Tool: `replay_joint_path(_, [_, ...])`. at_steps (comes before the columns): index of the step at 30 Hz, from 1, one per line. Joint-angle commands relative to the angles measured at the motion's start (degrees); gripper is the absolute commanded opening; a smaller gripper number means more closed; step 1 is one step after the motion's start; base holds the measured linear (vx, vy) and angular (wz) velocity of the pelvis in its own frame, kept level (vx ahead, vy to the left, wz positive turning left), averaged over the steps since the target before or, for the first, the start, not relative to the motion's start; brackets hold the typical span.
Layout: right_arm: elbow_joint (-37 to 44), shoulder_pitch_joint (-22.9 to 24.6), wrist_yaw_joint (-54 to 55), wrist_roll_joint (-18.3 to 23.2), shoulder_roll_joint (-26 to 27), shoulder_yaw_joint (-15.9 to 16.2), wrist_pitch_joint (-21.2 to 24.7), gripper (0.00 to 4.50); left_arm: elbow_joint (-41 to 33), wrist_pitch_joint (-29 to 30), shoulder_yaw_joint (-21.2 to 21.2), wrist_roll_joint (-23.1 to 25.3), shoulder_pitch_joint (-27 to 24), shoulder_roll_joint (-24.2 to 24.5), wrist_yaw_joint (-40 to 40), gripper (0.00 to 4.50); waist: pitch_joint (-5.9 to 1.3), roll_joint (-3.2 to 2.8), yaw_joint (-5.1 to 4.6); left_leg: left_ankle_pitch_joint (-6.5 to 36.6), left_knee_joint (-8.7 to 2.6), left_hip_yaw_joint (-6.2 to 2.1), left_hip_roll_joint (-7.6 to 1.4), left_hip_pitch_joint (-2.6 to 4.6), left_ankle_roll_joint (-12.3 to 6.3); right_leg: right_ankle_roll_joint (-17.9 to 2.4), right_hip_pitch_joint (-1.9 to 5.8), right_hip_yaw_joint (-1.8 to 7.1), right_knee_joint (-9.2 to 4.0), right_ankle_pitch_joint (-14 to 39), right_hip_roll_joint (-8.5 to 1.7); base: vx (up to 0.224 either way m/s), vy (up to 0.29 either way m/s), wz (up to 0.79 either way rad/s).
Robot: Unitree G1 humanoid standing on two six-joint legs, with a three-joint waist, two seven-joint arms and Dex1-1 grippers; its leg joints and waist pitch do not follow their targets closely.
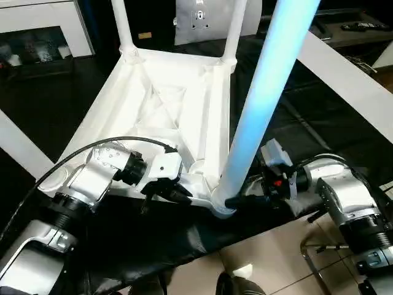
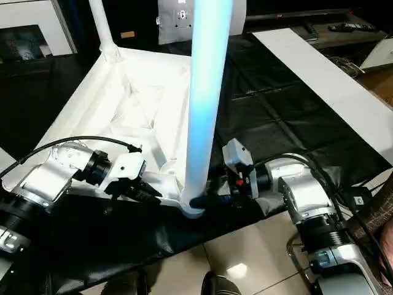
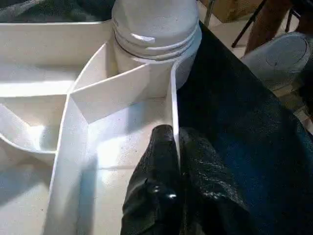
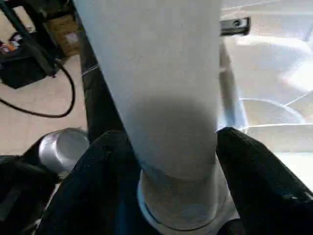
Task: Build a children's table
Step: Rotate leg to tighten
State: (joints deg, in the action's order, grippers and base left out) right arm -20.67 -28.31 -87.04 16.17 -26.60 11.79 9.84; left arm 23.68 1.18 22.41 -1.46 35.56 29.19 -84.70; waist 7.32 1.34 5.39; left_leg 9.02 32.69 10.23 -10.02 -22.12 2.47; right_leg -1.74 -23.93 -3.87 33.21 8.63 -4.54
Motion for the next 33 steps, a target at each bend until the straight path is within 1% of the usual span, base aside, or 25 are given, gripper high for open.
replay_joint_path(1, [0.04,-0.78,-1.26,0.59,-0.25,0.45,0.35,2.81,-0.49,-1.5,2.12,0.44,0.85,-0.45,-2.41,0.0,-4.61,0.32,-0.33,10.77,-3.48,-0.55,-3.41,1.36,-4.57,-12.84,2.98,2.77,-3.15,16.51,-4.18,0.0,0.0,0.0])
replay_joint_path(4, [0.04,-0.72,-2.03,0.61,-0.22,0.87,0.96,2.64,-0.28,-1.58,2.15,0.51,0.87,-0.34,-2.52,0.0,-4.69,0.27,-0.29,10.18,-3.47,-0.56,-3.47,1.41,-4.66,-13.08,2.96,2.75,-2.97,15.5,-4.11,0.0,0.0,0.0])
replay_joint_path(5, [0.23,-0.61,-2.23,0.68,-0.26,1.0,1.24,2.39,-0.38,-1.44,2.14,0.47,0.78,-0.25,-2.55,0.0,-4.7,0.28,-0.26,9.98,-3.45,-0.55,-3.46,1.39,-4.75,-13.16,2.97,2.75,-2.92,15.13,-4.08,0.0,0.0,0.0])
replay_joint_path(7, [0.53,-0.43,-2.36,0.89,-0.31,1.08,1.68,2.32,-0.49,-1.16,2.05,0.39,0.66,-0.18,-2.51,0.0,-4.7,0.24,-0.21,9.38,-3.41,-0.55,-3.44,1.35,-5.11,-13.49,3.0,2.73,-2.8,13.93,-4.07,0.0,0.0,0.0])
replay_joint_path(10, [2.1,0.44,-1.3,1.81,-0.28,0.84,4.21,2.11,-1.61,0.4,1.28,-0.32,-0.19,0.08,-1.88,0.0,-4.63,0.07,-0.14,9.31,-3.44,-0.57,-3.48,1.35,-5.21,-13.87,3.0,2.73,-2.76,13.21,-4.05,0.0,0.0,0.0])
replay_joint_path(11, [4.31,1.42,2.08,1.96,0.22,0.48,7.25,2.07,-4.01,3.27,0.17,-1.44,-1.63,0.19,-0.51,0.0,-4.63,0.12,-0.16,9.34,-3.44,-0.57,-3.46,1.34,-5.17,-13.85,3.02,2.71,-2.75,13.29,-4.02,0.0,0.0,0.0])
replay_joint_path(12, [6.2,2.3,5.84,1.72,1.18,0.07,9.26,2.07,-6.25,5.81,-0.69,-2.18,-3.0,0.23,0.97,0.0,-4.48,-0.03,-0.12,9.01,-3.65,-0.7,-3.61,1.24,-4.62,-13.79,3.07,2.74,-2.49,12.88,-4.01,0.0,0.0,0.0])
replay_joint_path(14, [7.76,3.1,8.92,1.51,2.24,-0.25,10.59,2.04,-8.06,7.74,-1.27,-2.49,-4.11,0.11,2.5,0.0,-4.39,-0.08,-0.59,10.65,-3.79,-0.69,-3.55,1.31,-3.88,-13.42,3.01,2.77,-2.79,15.06,-4.08,0.0,0.0,0.0])
replay_joint_path(16, [10.11,4.59,13.25,0.85,4.11,-0.52,11.63,2.04,-10.83,11.14,-2.07,-2.49,-5.79,-0.41,5.58,0.0,-3.9,0.03,-0.83,13.77,-4.03,-0.74,-3.33,1.4,-2.61,-11.34,2.74,2.92,-3.64,21.34,-4.21,0.0,0.0,0.0])
replay_joint_path(17, [10.29,4.72,13.51,0.79,4.23,-0.52,11.68,2.04,-11.04,11.4,-2.12,-2.48,-5.91,-0.45,5.82,0.0,-3.87,0.05,-0.93,14.27,-4.09,-0.86,-3.31,1.37,-2.24,-10.83,2.76,2.9,-3.76,22.82,-4.27,0.0,0.0,0.0])
replay_joint_path(18, [11.06,5.29,17.63,-0.43,6.17,-0.47,13.58,2.04,-12.57,14.39,-2.98,-2.49,-6.65,-1.99,9.05,0.0,-3.65,0.14,-1.32,15.41,-4.32,-1.0,-3.28,1.22,-1.41,-9.84,2.73,2.87,-3.96,25.41,-4.19,0.0,0.0,0.0])
replay_joint_path(19, [11.57,5.66,20.61,-1.31,7.56,-0.43,15.03,2.04,-13.63,16.49,-3.6,-2.51,-7.15,-3.12,11.34,0.0,-3.54,0.17,-1.67,16.96,-4.41,-1.14,-3.2,1.45,-0.69,-8.9,2.47,2.87,-4.29,28.08,-4.19,0.0,0.0,0.0])
replay_joint_path(20, [11.97,6.15,28.01,-2.89,11.74,-1.09,17.26,2.03,-15.7,20.83,-4.72,-2.12,-7.91,-6.35,16.71,0.0,-3.35,0.3,-2.01,17.53,-4.49,-1.29,-3.1,1.35,-0.38,-8.54,2.42,2.78,-4.41,29.46,-4.21,0.0,0.0,0.0])
replay_joint_path(21, [11.65,6.16,32.69,-3.77,14.51,-1.83,18.12,2.03,-16.25,22.9,-5.28,-1.48,-8.06,-8.56,20.14,0.0,-2.94,0.31,-2.78,19.04,-4.66,-1.58,-2.94,1.04,0.63,-7.43,2.41,2.53,-4.77,32.96,-4.23,0.0,0.0,0.0])
replay_joint_path(22, [11.7,6.13,36.37,-4.18,16.35,-2.42,19.24,2.02,-16.87,24.77,-5.68,-1.18,-8.15,-10.19,22.7,0.0,-2.75,0.53,-3.67,21.08,-4.68,-1.98,-2.62,1.12,1.67,-5.3,2.42,2.11,-5.33,38.31,-4.37,-0.051,0.018,-0.18])
replay_joint_path(23, [11.78,6.11,38.45,-4.34,17.28,-2.74,19.97,2.01,-17.22,25.85,-5.9,-1.04,-8.19,-11.07,24.13,0.0,-2.69,0.5,-3.99,21.84,-4.63,-2.21,-2.49,1.11,2.03,-4.21,2.49,1.86,-5.65,40.65,-4.54,-0.051,0.029,-0.25])
replay_joint_path(24, [11.6,5.97,40.48,-4.54,18.25,-3.1,20.62,2.0,-17.4,26.84,-6.19,-0.88,-8.12,-12.1,25.7,0.0,-2.79,0.54,-4.43,22.77,-4.52,-2.52,-2.25,0.93,2.27,-2.32,2.69,1.53,-6.16,43.33,-4.66,-0.051,0.029,-0.25])
replay_joint_path(26, [9.99,5.05,47.08,-5.97,21.56,-3.87,20.62,2.0,-17.42,29.87,-6.94,0.57,-7.61,-15.98,31.71,0.0,-2.74,0.38,-5.19,24.42,-4.41,-2.65,-2.2,1.36,1.7,-1.91,2.21,1.39,-6.77,43.06,-4.5,-0.018,0.015,-0.1])
replay_joint_path(27, [8.24,4.11,52.02,-7.05,24.23,-4.57,19.89,1.99,-16.74,31.63,-7.59,1.92,-6.99,-19.08,36.63,0.0,-2.63,0.11,-5.51,25.48,-4.45,-2.67,-2.24,1.62,1.55,-2.13,1.92,1.26,-7.07,42.34,-4.33,0.0,0.0,0.0])
replay_joint_path(28, [8.01,3.99,52.51,-7.12,24.53,-4.66,19.77,1.99,-16.57,31.75,-7.69,2.08,-6.88,-19.44,37.23,0.0,-2.51,0.26,-5.94,26.45,-4.36,-2.7,-2.1,2.03,1.5,-2.06,1.71,0.87,-7.44,42.54,-4.2,0.0,0.0,0.0])
replay_joint_path(29, [7.75,3.85,53.08,-7.21,24.88,-4.77,19.63,1.99,-16.37,31.9,-7.81,2.27,-6.76,-19.85,37.92,0.0,-2.45,0.28,-5.97,27.04,-4.25,-2.75,-1.92,2.19,1.29,-1.6,1.69,0.58,-7.76,43.33,-4.14,0.0,0.0,0.0])
replay_joint_path(30, [6.69,3.2,56.39,-7.9,26.79,-5.76,19.1,1.98,-15.31,32.3,-8.07,3.23,-6.07,-21.44,40.97,0.0,-2.29,-0.06,-6.11,27.97,-4.15,-2.65,-1.87,2.49,0.97,-0.92,1.45,0.46,-8.23,43.97,-4.1,0.0,0.0,0.0])
replay_joint_path(31, [5.44,2.37,59.63,-8.8,28.67,-6.47,18.56,1.98,-13.96,32.52,-8.61,4.34,-5.19,-23.43,44.64,0.0,-2.21,-0.08,-6.21,28.56,-4.15,-2.7,-1.83,2.64,0.82,-0.72,1.36,0.2,-8.49,44.17,-4.06,0.0,0.0,0.0])
replay_joint_path(32, [4.58,1.79,61.93,-9.49,30.05,-6.93,18.21,1.98,-13.02,32.7,-8.99,5.1,-4.55,-24.94,47.2,0.0,-2.06,-0.5,-6.54,30.31,-4.34,-2.87,-2.02,2.89,0.92,-0.52,1.57,-0.53,-8.82,43.11,-3.87,0.0,0.0,0.0])
replay_joint_path(33, [3.06,0.88,66.63,-11.11,32.4,-7.94,16.71,1.98,-12.0,33.37,-9.06,6.56,-3.47,-27.23,50.54,0.0,-1.95,-0.79,-7.1,33.12,-4.86,-3.29,-2.52,2.88,1.23,-0.3,2.13,-1.54,-8.82,40.5,-3.55,0.0,0.0,0.0])
